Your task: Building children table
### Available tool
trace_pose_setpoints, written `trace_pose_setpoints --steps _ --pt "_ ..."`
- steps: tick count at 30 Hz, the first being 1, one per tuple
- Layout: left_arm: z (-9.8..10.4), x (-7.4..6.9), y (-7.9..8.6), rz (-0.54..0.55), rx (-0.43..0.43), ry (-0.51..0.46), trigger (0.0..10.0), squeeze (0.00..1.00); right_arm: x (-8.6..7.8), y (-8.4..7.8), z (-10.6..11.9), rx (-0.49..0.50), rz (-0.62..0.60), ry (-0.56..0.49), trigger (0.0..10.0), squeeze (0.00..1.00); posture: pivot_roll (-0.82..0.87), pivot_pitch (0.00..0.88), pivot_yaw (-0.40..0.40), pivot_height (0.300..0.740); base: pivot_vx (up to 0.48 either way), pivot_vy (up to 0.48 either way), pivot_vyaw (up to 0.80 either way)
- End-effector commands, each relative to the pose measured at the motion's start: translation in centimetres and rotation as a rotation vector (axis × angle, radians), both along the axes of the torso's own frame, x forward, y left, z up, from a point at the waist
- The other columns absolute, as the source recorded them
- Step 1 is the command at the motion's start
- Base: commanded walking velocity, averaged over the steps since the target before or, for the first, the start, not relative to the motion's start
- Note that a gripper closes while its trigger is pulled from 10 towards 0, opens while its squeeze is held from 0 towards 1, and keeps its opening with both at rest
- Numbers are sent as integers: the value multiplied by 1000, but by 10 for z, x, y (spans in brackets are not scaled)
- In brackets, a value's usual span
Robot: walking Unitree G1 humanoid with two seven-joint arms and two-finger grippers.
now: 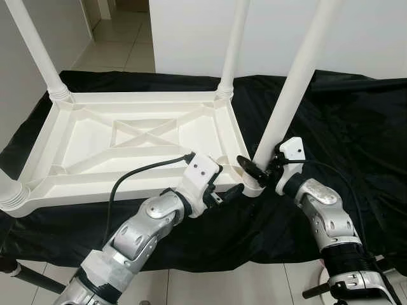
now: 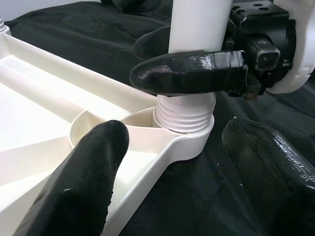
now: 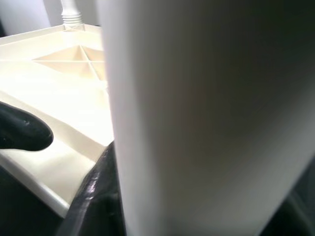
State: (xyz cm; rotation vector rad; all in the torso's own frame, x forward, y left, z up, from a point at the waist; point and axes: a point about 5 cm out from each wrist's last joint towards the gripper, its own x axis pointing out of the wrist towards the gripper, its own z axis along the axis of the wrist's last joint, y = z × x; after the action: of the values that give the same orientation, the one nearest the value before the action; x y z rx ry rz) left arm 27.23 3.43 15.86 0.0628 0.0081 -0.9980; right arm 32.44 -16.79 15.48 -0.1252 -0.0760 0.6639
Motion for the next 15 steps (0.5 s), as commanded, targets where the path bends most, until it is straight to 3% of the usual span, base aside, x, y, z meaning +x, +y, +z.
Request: trace_pose_setpoints --steps 1,9,10,15 --pt "1 -5 -2 -120 10 1 10000 0 1 1 -10 -38 40 43 0 0 -15 43 -54 740 0 0 0" --pt "-2 -8 -2 -122 11 8 10000 0 -3 -6 -22 -43 39 78 0 0 -13 45 -59 740 0 0 0" --pt "-2 -8 -2 -123 11 10 10000 0 -4 -6 -23 -40 38 80 10000 0 -13 45 -59 740 0 0 0" --pt "-3 -9 -3 -125 11 14 10000 0 -4 -6 -23 -3 -8 89 10000 0 -13 49 -64 740 0 0 0"
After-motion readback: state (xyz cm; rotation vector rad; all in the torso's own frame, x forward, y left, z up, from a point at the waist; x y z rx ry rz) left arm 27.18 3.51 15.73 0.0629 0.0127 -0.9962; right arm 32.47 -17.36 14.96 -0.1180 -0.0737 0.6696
